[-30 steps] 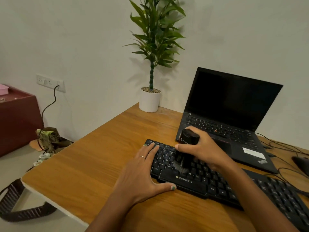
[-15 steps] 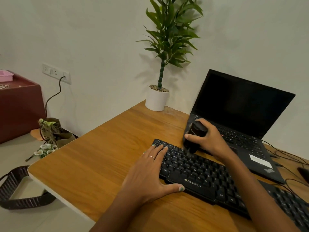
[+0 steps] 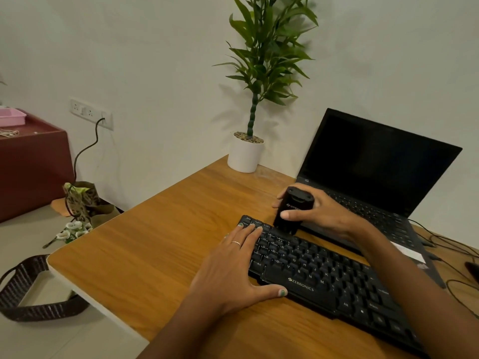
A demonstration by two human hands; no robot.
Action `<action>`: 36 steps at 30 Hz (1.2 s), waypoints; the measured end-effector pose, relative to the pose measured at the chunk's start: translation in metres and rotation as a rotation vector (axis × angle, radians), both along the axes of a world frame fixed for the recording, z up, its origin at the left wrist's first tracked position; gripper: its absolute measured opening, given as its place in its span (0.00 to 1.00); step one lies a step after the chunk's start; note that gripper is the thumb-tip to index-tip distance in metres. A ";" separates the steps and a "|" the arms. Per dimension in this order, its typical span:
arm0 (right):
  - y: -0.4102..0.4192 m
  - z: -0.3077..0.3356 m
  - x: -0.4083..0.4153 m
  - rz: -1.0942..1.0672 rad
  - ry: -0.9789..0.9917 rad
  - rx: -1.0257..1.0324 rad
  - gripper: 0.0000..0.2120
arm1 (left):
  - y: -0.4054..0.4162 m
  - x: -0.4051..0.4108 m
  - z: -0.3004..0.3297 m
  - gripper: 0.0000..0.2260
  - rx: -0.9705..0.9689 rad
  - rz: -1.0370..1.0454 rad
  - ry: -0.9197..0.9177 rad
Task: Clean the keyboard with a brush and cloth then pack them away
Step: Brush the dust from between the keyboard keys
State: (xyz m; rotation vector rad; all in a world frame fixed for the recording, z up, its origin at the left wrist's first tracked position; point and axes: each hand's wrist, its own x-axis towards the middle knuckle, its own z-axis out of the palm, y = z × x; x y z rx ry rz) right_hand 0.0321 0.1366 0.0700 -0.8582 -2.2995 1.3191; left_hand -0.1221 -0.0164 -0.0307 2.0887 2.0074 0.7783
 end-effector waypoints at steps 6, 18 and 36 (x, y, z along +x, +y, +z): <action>-0.003 0.002 0.000 0.031 -0.073 0.026 0.18 | 0.000 -0.001 -0.002 0.50 0.009 0.006 -0.016; -0.007 -0.005 -0.010 -0.018 -0.001 0.047 0.18 | -0.001 -0.001 -0.002 0.50 0.002 0.000 -0.020; -0.005 0.004 0.017 -0.144 -0.077 -0.026 0.18 | -0.002 -0.001 -0.002 0.50 -0.002 0.019 -0.025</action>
